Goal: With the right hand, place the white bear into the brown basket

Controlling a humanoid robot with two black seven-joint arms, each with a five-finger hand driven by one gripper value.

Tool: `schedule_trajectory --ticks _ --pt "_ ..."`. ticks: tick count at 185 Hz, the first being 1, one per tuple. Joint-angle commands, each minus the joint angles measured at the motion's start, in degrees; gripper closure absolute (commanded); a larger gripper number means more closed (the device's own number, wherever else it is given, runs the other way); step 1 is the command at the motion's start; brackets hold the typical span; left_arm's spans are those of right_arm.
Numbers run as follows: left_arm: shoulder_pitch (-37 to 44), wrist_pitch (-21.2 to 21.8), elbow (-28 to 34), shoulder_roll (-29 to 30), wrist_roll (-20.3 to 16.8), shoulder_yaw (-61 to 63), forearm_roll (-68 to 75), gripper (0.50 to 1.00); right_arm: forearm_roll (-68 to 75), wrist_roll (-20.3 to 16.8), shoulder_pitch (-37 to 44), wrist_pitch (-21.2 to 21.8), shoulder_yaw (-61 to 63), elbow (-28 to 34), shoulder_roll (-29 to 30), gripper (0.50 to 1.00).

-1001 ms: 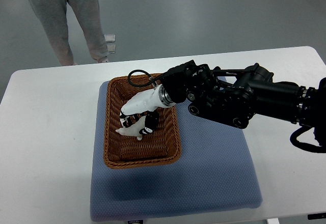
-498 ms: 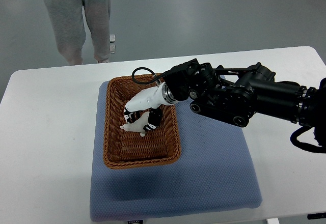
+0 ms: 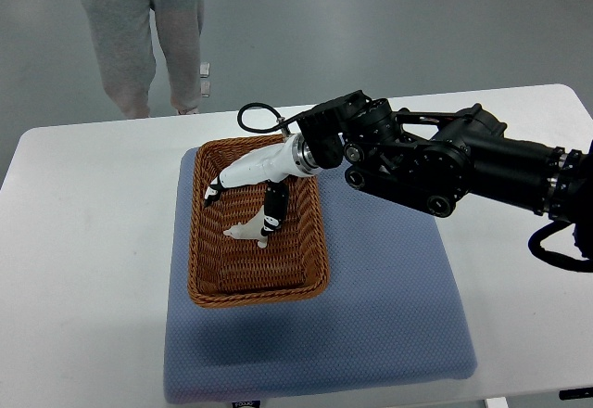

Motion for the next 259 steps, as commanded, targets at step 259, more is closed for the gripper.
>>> schedule_trajectory --ticks 259 --pt "0.0 0.0 0.0 0.0 0.0 -0.03 0.0 0.5 63.93 11.13 -32.86 -31.55 49.87 -14.65 -0.52 0.579"
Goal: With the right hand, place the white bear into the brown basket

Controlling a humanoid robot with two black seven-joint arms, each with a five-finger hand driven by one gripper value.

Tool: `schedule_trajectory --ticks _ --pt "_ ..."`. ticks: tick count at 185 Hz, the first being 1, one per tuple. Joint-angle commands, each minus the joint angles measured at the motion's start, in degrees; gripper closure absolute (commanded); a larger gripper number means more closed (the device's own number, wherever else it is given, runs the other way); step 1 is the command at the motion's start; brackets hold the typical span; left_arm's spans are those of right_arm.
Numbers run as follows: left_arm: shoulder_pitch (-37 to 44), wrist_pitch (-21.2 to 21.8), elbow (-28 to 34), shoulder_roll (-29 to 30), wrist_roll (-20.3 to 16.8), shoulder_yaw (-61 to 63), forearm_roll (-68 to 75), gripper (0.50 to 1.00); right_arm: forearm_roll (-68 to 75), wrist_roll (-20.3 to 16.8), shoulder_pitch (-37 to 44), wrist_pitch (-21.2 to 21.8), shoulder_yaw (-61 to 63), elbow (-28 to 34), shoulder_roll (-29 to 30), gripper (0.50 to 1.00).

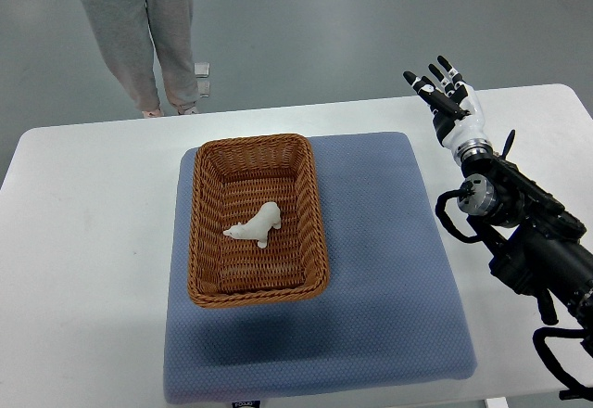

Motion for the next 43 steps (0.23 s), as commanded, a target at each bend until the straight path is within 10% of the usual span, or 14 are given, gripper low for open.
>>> schedule_trajectory --ticks 1,43 --pt "-0.01 0.0 0.0 0.0 0.0 0.0 0.0 0.5 0.01 0.02 -0.14 -0.07 0.16 -0.01 0.71 0.579" --pt "-0.01 0.08 0.0 0.0 0.0 -0.09 0.0 0.5 0.1 0.89 -0.14 0.02 0.16 -0.01 1.15 0.579"
